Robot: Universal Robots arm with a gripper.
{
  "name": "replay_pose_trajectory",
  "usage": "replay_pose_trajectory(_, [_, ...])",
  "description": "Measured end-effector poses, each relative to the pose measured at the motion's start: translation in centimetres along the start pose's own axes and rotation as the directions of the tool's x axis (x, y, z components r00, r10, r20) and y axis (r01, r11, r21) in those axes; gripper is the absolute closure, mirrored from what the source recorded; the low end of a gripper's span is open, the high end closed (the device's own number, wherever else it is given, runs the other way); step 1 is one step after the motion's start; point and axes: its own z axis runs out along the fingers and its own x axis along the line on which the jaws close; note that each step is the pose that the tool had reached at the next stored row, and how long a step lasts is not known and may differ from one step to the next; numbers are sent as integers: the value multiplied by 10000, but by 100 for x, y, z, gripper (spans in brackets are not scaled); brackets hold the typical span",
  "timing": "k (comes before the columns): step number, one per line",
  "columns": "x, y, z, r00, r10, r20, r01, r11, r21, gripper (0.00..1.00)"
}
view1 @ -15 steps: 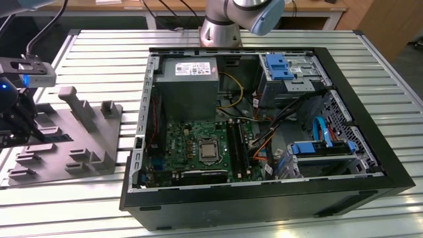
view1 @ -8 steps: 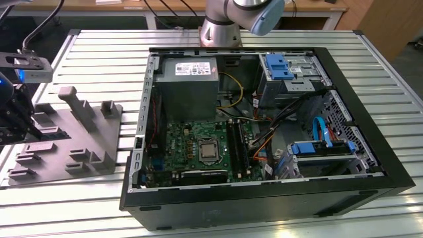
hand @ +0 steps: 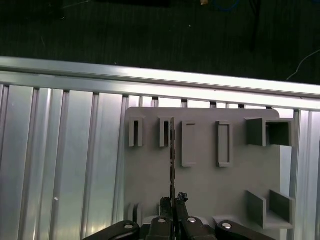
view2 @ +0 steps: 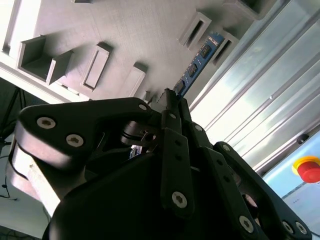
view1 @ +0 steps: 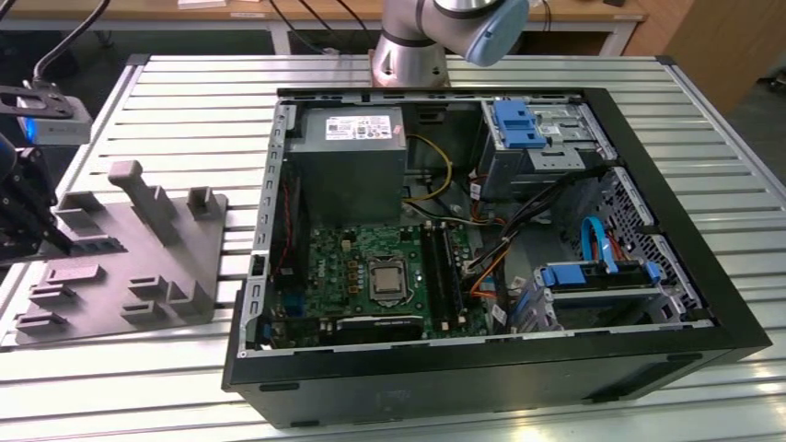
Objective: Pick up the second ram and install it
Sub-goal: 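Pick up the second ram and move it above second insertion slot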
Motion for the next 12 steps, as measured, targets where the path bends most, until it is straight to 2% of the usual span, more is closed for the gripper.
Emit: replay_pose_trajectory(12, [-4,2,-89,10000,0,2,0,10000,1,86])
